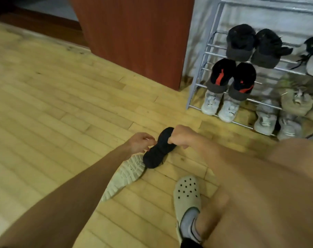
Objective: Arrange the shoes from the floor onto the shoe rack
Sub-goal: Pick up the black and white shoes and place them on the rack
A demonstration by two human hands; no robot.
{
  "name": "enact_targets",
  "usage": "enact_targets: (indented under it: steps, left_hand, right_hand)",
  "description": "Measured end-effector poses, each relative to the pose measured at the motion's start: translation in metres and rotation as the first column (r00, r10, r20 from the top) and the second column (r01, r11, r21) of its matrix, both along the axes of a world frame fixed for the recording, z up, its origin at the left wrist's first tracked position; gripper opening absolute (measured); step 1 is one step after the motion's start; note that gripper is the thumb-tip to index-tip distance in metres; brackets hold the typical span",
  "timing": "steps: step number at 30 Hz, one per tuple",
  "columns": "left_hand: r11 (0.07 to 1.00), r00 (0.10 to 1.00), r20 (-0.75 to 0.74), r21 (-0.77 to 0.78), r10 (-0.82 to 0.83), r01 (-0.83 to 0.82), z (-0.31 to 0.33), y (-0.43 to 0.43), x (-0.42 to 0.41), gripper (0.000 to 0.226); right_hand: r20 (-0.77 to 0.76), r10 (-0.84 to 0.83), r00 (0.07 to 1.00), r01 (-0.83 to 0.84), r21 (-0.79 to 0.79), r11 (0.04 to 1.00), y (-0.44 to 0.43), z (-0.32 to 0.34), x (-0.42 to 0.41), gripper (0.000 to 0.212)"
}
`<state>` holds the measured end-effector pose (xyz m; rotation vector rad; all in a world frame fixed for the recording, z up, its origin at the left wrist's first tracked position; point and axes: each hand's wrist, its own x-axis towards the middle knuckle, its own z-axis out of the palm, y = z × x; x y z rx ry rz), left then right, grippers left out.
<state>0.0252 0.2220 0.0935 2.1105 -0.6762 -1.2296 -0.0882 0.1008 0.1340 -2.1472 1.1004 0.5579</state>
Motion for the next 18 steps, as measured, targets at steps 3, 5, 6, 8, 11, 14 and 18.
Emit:
enact_targets:
  steps: [3,5,6,8,11,14,18]
  left_hand:
    - [0.995,0.998,0.014,0.067,0.067,-0.068,-0.034,0.032,0.008,0.034]
    - [0.988,0.994,0.016,0.107,0.111,-0.112,-0.057,0.046,0.014,0.035]
    - [0.984,0.991,0.011,0.121,0.13,-0.13,-0.068,0.049,0.016,0.037]
    - [0.976,0.986,0.005,0.144,0.164,-0.163,-0.088,0.049,0.018,0.038]
    - [0.964,0.981,0.034,0.183,0.191,-0.194,-0.11,0.031,0.018,0.041]
    - [0.969,0.99,0.071,0.211,0.119,-0.131,-0.13,0.007,0.015,0.046]
    - [0.961,0.982,0.186,0.272,0.0,-0.052,-0.152,-0.02,0.011,0.048]
  right_hand:
    - [-0.019,0.022,1.0,-0.021,0.047,0.999,0.022,-0.022,0.006,0.016]
    - [-0.031,0.01,0.999,-0.007,0.075,0.997,0.026,-0.038,0.009,0.017]
    - [-0.032,-0.002,0.999,0.004,0.08,0.997,0.027,-0.045,0.009,0.014]
    - [-0.037,-0.04,0.999,0.043,0.083,0.996,0.022,-0.061,0.007,0.011]
    - [-0.055,-0.082,0.995,0.086,0.077,0.993,0.009,-0.081,-0.001,0.013]
    - [-0.076,-0.105,0.992,0.111,0.087,0.99,-0.005,-0.096,-0.005,0.026]
    - [-0.08,-0.123,0.989,0.133,0.126,0.983,-0.013,-0.113,0.004,0.021]
